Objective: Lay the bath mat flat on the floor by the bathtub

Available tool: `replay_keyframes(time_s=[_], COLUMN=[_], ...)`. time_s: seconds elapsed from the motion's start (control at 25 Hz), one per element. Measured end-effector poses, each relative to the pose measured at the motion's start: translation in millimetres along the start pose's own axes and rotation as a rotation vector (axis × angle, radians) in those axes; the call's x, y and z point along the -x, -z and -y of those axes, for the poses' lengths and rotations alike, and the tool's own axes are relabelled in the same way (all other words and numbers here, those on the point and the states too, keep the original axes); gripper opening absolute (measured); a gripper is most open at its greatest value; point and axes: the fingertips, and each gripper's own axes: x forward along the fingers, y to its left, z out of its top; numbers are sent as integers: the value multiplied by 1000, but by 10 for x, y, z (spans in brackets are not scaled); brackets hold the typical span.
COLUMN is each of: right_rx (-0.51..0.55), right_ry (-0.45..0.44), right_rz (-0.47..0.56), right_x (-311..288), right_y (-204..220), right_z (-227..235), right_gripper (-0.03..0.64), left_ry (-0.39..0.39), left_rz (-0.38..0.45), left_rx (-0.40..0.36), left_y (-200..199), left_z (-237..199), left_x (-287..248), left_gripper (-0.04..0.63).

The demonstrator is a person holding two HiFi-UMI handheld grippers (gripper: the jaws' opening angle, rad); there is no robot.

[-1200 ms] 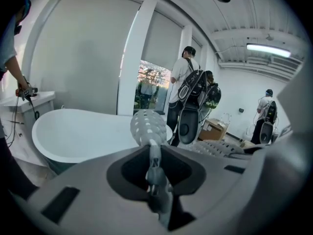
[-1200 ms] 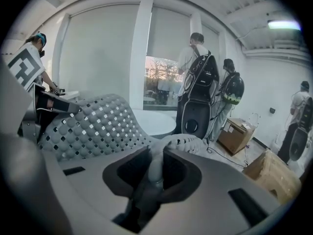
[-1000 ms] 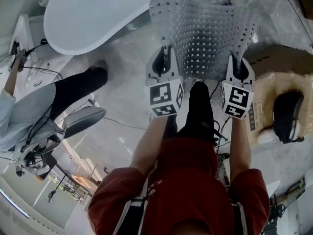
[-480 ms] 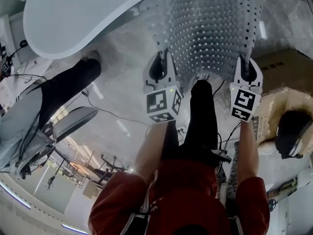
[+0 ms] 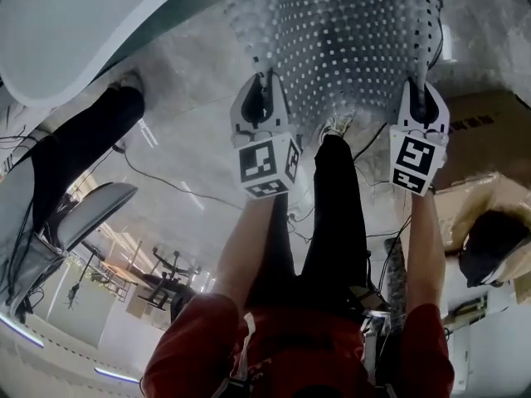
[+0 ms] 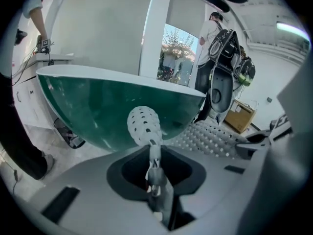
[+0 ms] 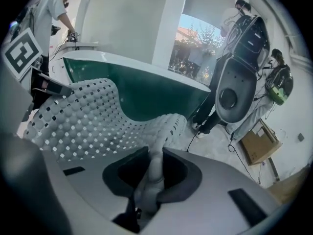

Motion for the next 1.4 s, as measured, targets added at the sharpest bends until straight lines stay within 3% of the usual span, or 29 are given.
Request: replay_keyframes(time_s=[0.2,0.52,1.12,1.4], right_rx=[46,98,144,109], right_ry=[-3,-4,27,46], right_rz=[-10,-12,-45,-58], right_x=[-422,-1109,-2287,-2686], right_y=[270,581,1101,1331], right_z=[-7,-63,-114,-102], right_gripper=[77,77,81,87], left_ry=[-21,-73,-110,-146], left_rz=[-7,-22,-41,-38], left_rx=[-5,69,46,30], left_y=[329,821,1642,1929], left_z=[-47,-223,-395,-594], left_x=[-326,-871,-1879,-2226], left_gripper=[66,66,66,66])
